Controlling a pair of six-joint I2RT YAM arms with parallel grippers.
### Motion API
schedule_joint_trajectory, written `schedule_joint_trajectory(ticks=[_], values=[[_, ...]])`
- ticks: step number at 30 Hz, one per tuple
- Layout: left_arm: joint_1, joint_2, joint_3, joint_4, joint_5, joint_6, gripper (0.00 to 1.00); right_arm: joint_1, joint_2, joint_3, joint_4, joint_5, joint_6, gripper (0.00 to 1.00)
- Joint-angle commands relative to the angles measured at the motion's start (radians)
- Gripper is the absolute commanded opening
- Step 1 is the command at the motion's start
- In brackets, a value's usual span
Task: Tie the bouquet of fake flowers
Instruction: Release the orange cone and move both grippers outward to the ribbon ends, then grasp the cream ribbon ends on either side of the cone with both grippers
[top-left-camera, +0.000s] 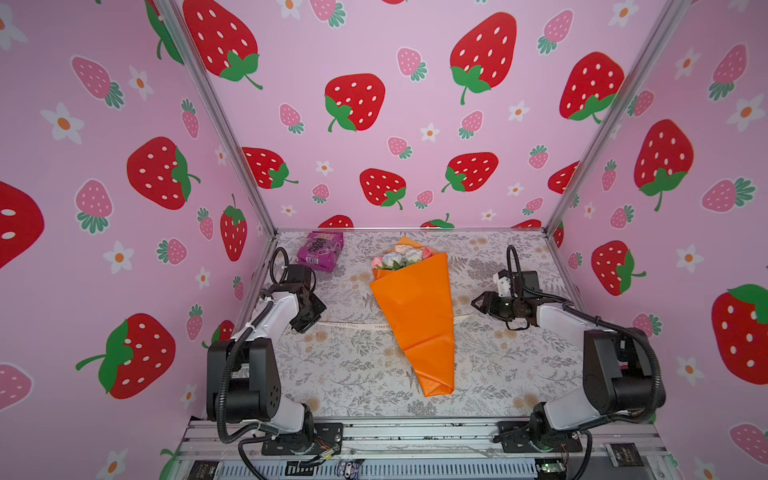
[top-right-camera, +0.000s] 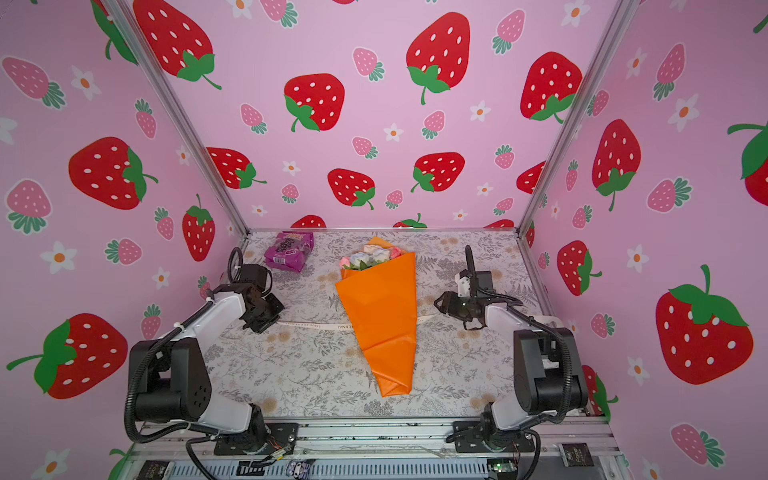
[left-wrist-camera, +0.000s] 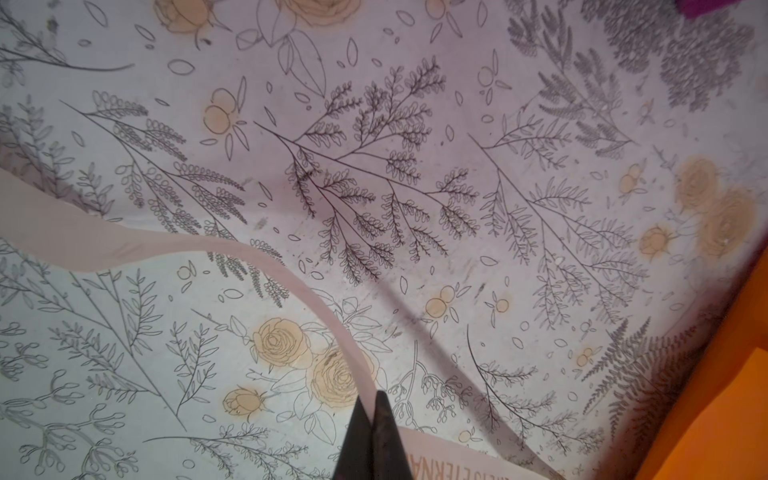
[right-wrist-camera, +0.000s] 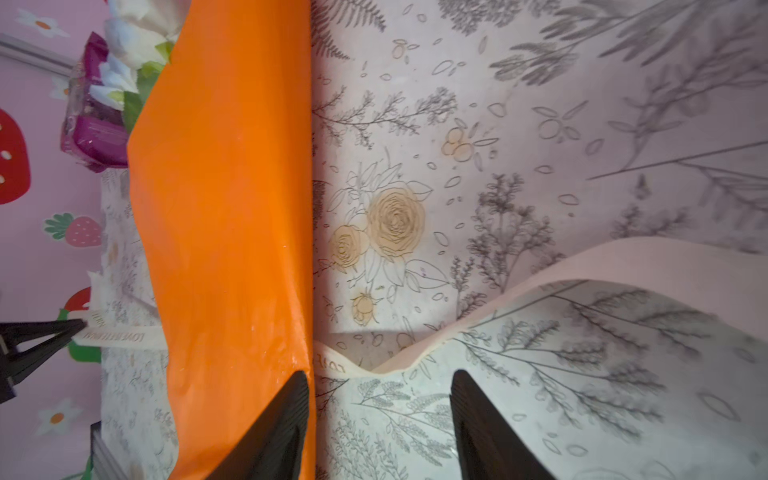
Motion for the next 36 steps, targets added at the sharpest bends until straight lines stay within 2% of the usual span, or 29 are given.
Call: schedule_joint_trajectory(ticks=[1,3,6,11,16,20,24,29,36], values=[[0.004,0.028,0.038,-0.015,0.026,0.035,0.0,0.048,0.001,0.011,0.009,-0.028,-0.021,0.58],[0.004,0.034,0.037,-0.015,0.023,0.041,0.0,0.055,-0.006,-0.012,-0.01,0.026,-0.003,0.58],[0.007,0.034,0.039,-0.016,0.022,0.061,0.0,0.028,-0.038,-0.048,-0.034,0.195,0.05,0.58],[0.008,0.0,0.009,0.031,0.068,0.078,0.0,-0.126,-0.051,-0.057,-0.076,0.394,0.103,0.61],[0.013,-0.048,-0.043,0.109,0.145,0.087,0.0,-0.277,-0.023,-0.011,-0.128,0.536,0.123,0.63],[0.016,-0.071,-0.064,0.149,0.207,0.088,0.0,-0.348,0.019,0.027,-0.097,0.58,0.115,0.66],[0.021,-0.078,-0.061,0.149,0.228,0.088,0.0,-0.362,0.126,0.132,-0.147,0.611,0.094,0.69],[0.03,-0.092,-0.064,0.148,0.253,0.085,0.0,-0.378,0.199,0.174,-0.151,0.625,0.118,0.7],[0.038,-0.113,-0.069,0.142,0.268,0.079,0.0,-0.378,0.257,0.163,-0.155,0.632,0.14,0.65]])
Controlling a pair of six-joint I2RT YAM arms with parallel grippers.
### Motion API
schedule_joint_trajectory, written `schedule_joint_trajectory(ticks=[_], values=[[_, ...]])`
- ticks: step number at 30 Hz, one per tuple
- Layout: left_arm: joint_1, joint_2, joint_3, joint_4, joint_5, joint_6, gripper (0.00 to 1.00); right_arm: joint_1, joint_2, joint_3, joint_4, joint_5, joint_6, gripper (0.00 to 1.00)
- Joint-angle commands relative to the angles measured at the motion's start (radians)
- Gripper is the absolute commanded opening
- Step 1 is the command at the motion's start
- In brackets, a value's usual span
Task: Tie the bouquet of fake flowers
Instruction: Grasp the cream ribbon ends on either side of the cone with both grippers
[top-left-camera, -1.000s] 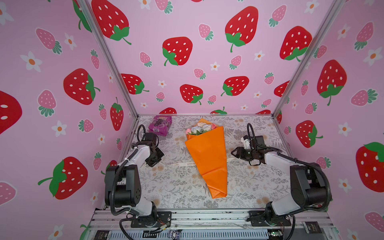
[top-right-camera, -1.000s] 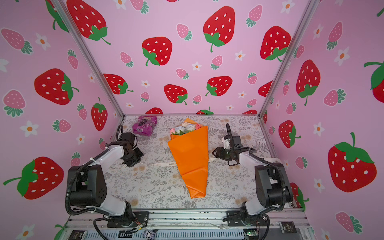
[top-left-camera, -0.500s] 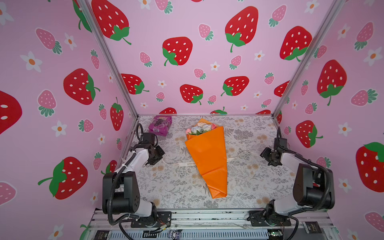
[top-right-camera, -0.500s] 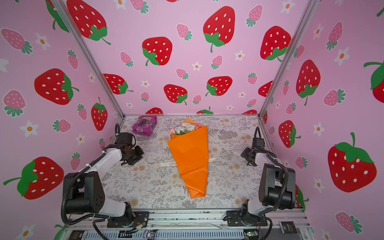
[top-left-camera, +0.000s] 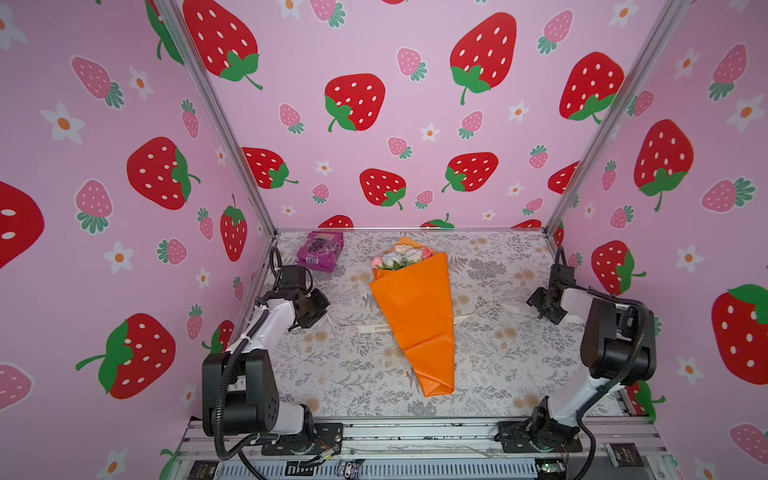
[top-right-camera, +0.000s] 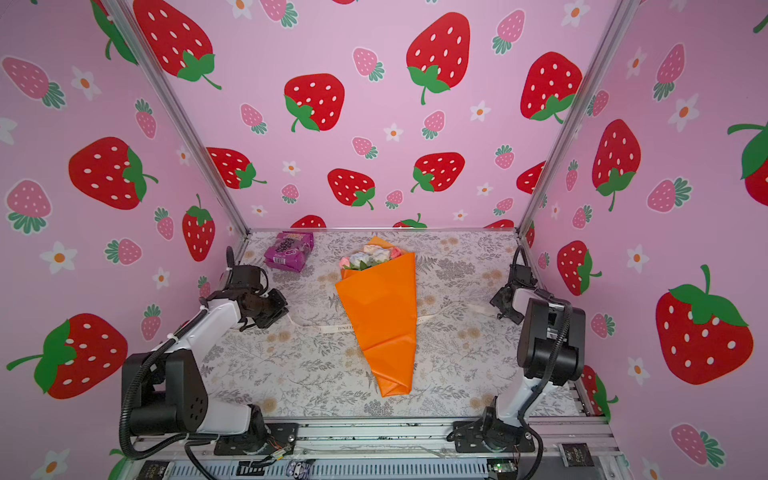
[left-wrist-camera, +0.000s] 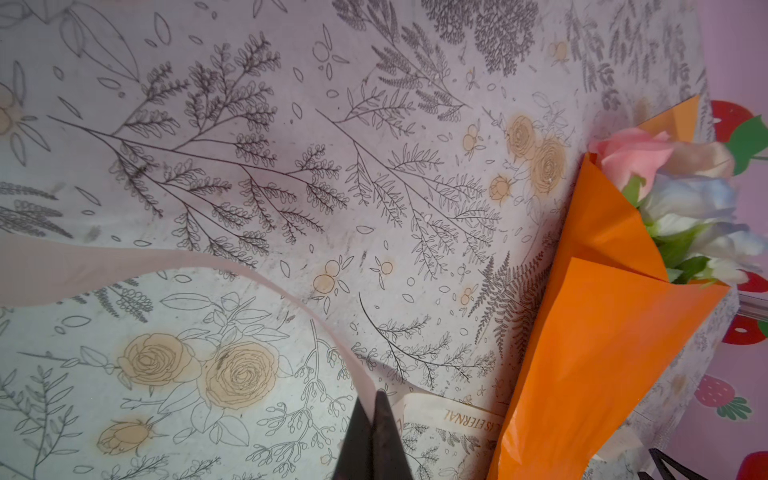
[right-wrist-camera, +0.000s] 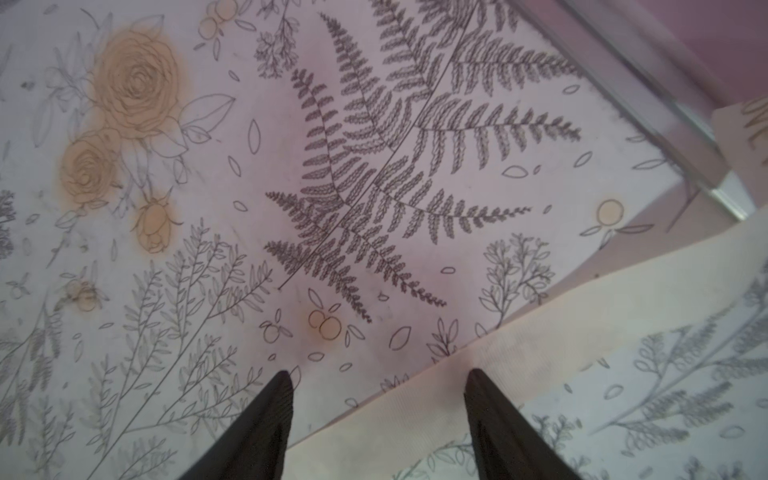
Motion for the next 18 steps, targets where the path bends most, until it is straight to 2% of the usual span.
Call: schedule_joint_trajectory(ticks=[1,4,6,10,13,18], values=[[0.007,-0.019,-0.006,-0.007,0.02,-0.001,0.0,-0.007,0.033,-0.029,-0.031,0.012,0.032,0.64],[0.009,-0.028,-0.011,-0.01,0.026,-0.004,0.0,-0.004,0.04,-0.063,-0.013,-0.014,0.029,0.51],[0.009,-0.035,-0.013,-0.013,0.028,-0.005,0.0,-0.001,0.027,-0.099,0.008,-0.018,0.022,0.36],[0.01,-0.048,-0.026,-0.012,0.031,-0.009,0.0,-0.001,0.028,-0.13,0.027,-0.023,-0.007,0.18],[0.01,-0.055,-0.033,-0.011,0.033,-0.01,0.0,-0.001,0.033,-0.126,0.024,-0.031,-0.037,0.11],[0.013,-0.07,-0.042,-0.011,0.043,-0.011,0.0,-0.001,0.026,-0.082,-0.008,-0.021,-0.088,0.07]])
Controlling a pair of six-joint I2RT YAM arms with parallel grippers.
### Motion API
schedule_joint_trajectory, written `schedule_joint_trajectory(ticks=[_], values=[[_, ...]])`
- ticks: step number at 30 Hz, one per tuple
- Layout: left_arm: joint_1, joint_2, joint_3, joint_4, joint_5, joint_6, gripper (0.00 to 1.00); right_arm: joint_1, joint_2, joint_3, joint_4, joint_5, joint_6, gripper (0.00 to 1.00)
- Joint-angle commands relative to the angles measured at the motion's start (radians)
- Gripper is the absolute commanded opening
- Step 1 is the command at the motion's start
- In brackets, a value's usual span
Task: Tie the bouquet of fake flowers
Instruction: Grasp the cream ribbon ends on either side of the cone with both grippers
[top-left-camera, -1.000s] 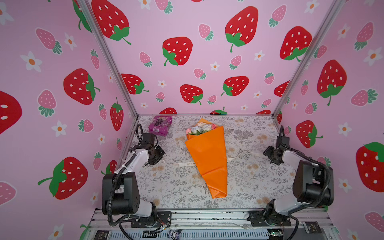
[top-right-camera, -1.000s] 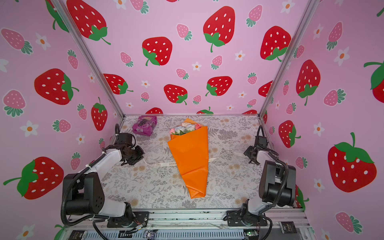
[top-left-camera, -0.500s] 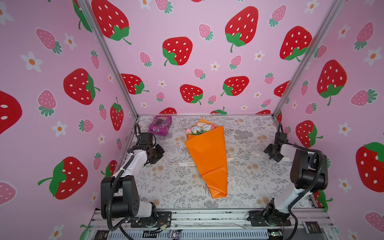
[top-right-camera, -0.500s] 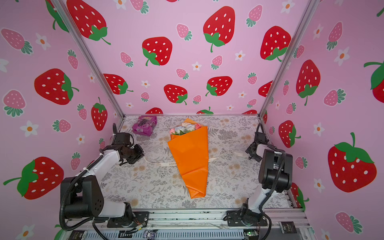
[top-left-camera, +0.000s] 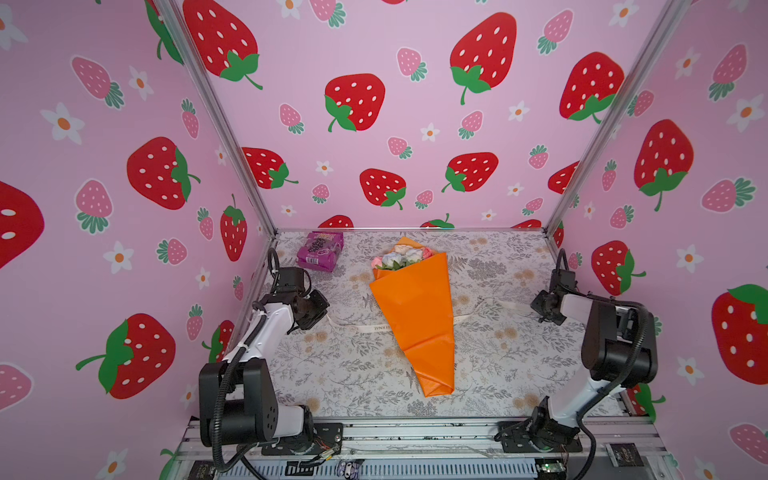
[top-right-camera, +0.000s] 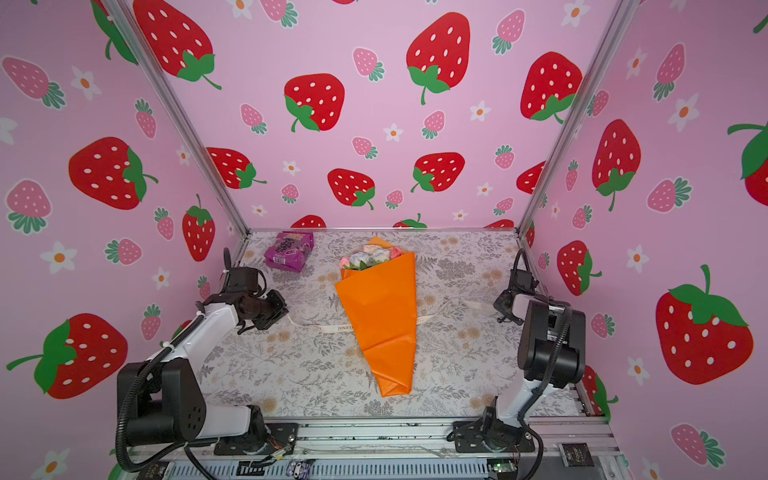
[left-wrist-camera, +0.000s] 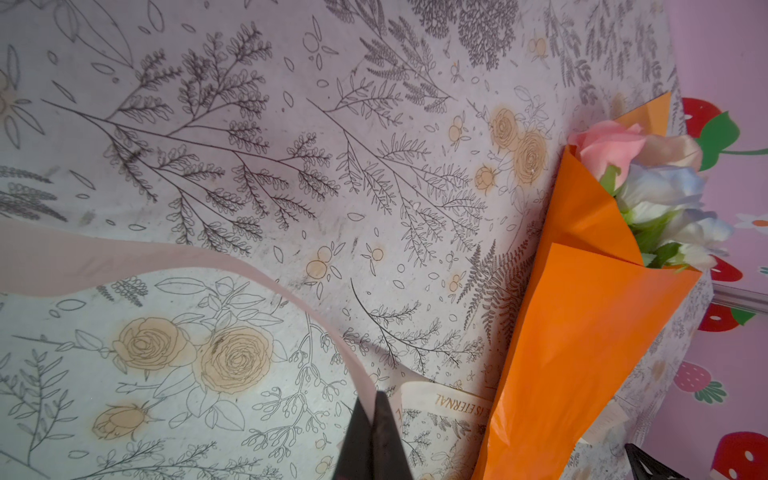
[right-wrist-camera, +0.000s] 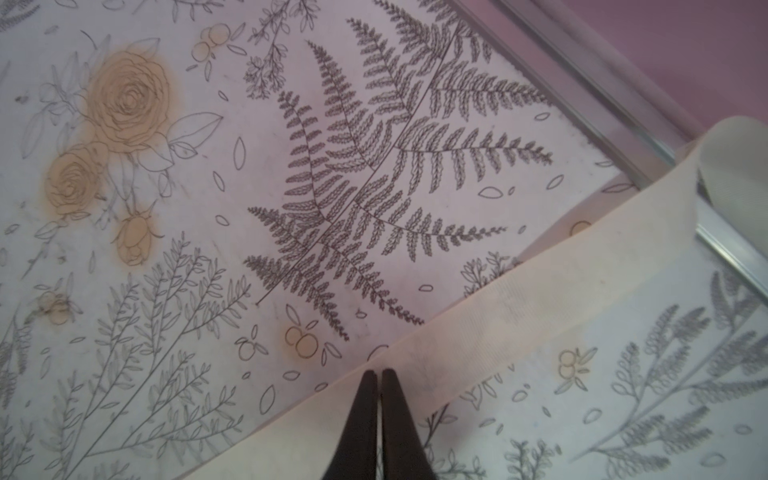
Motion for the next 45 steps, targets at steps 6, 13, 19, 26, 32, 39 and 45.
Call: schedule_joint_trajectory(ticks=[6,13,19,26,32,39,45], values=[[0.008,-0.048,-0.022,-0.006,0.015,-0.005,0.0,0.001,0.038,0.071,-0.211,0.017,-0.08,0.24],[0.008,-0.056,-0.019,0.0,0.046,0.007,0.0,0.0,0.058,0.139,-0.275,0.067,-0.073,0.51],[0.008,-0.057,-0.013,-0.001,0.071,0.021,0.0,0.022,0.085,0.192,-0.335,0.114,-0.035,0.64],[0.01,-0.058,-0.012,-0.003,0.088,0.033,0.0,0.008,0.133,0.17,-0.322,0.021,-0.018,0.71],[0.012,-0.057,-0.003,-0.015,0.099,0.045,0.0,0.007,0.146,0.091,-0.264,-0.071,-0.013,0.58],[0.024,-0.063,-0.003,-0.024,0.104,0.052,0.0,0.009,0.135,0.033,-0.251,-0.051,-0.039,0.27],[0.029,-0.071,-0.011,-0.029,0.104,0.052,0.0,0.016,0.094,0.057,-0.257,-0.051,-0.052,0.06]])
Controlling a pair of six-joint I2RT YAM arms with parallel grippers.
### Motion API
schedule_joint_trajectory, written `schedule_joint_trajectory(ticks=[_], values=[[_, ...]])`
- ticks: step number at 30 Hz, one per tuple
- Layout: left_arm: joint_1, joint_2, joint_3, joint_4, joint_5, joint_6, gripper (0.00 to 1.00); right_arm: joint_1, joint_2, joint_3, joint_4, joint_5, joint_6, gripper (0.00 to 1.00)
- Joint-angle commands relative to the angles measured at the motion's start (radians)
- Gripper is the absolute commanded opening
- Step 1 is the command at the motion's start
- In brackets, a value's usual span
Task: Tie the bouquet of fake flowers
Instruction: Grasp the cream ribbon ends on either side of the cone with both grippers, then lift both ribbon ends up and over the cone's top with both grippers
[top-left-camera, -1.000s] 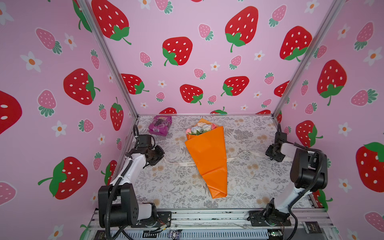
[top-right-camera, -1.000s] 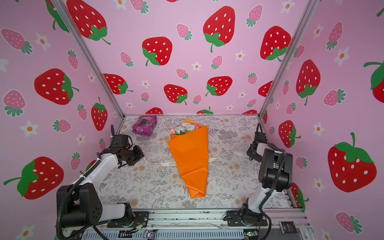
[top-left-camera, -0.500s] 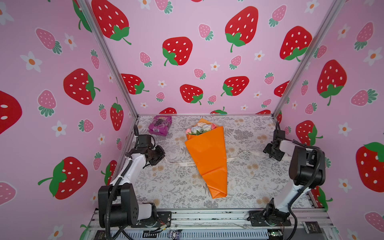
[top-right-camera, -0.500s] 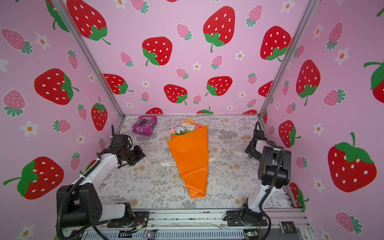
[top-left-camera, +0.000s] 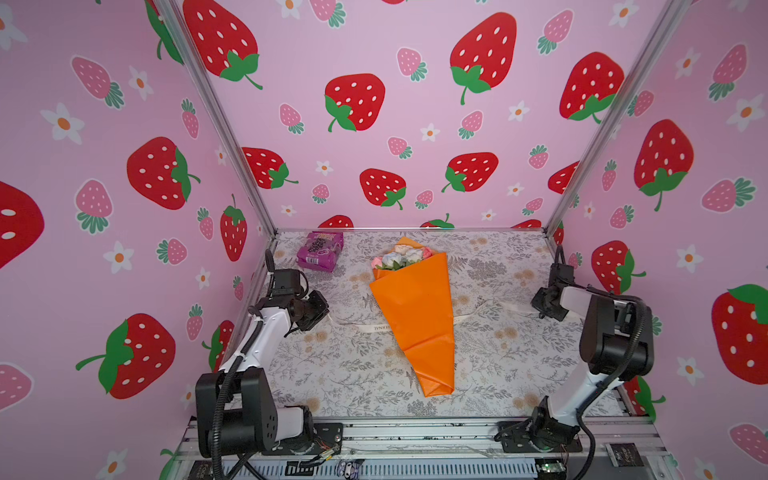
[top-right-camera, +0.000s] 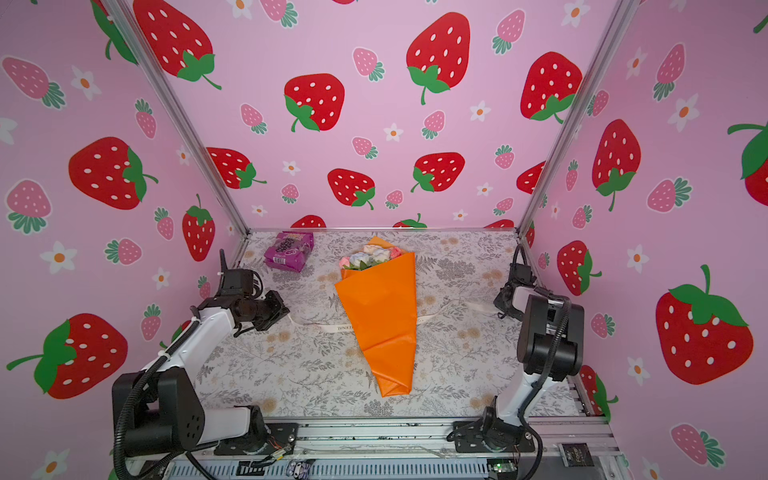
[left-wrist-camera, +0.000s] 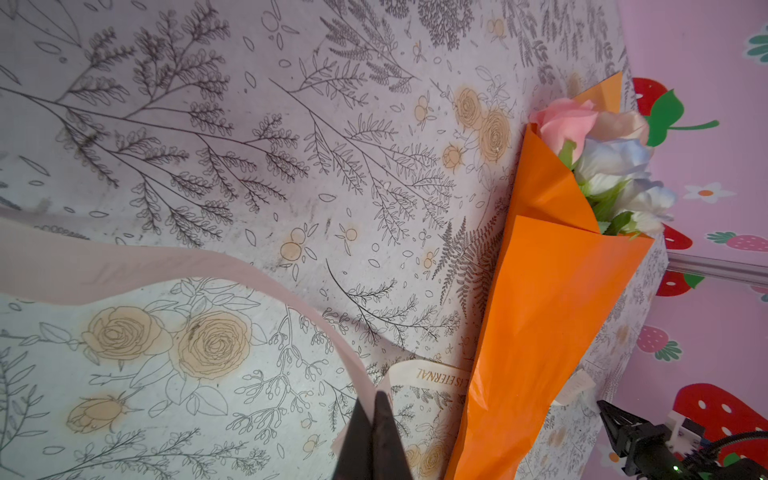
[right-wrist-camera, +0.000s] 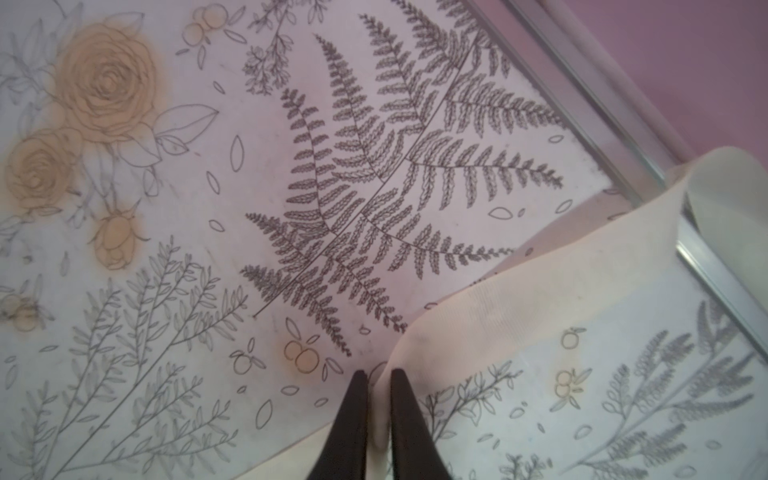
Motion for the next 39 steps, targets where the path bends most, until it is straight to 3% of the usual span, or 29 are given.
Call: schedule_joint_trajectory(ticks=[1,3,11,18,22,27,31,34,39], values=[[0.008,-0.029,0.003,-0.029,0.014,0.016,0.0,0.01,0.02,-0.038,-0.129,-0.066,-0.008,0.05],[0.008,-0.04,-0.003,-0.026,0.019,0.016,0.0,0.02,-0.038,-0.028,-0.12,-0.101,-0.023,0.0],[0.008,-0.124,-0.033,-0.008,0.076,0.016,0.0,0.1,-0.373,-0.035,-0.007,-0.22,-0.055,0.0],[0.007,-0.216,-0.066,-0.054,0.054,0.024,0.0,0.194,-0.663,-0.081,0.07,-0.264,-0.087,0.0],[0.015,-0.203,-0.045,-0.068,0.047,0.011,0.0,0.242,-0.743,-0.072,0.073,-0.29,-0.125,0.0],[0.014,-0.204,-0.002,-0.026,0.088,-0.016,0.0,0.308,-0.702,0.023,0.072,-0.355,-0.175,0.0],[-0.017,-0.216,-0.022,0.082,0.175,-0.06,0.0,0.434,-0.594,0.123,0.087,-0.383,-0.202,0.0],[-0.077,-0.251,-0.019,0.123,0.168,-0.065,0.0,0.578,-0.486,0.231,0.082,-0.382,-0.232,0.0],[-0.157,-0.317,-0.001,0.087,0.054,-0.045,0.0,0.794,-0.339,0.416,0.097,-0.338,-0.26,0.0]])
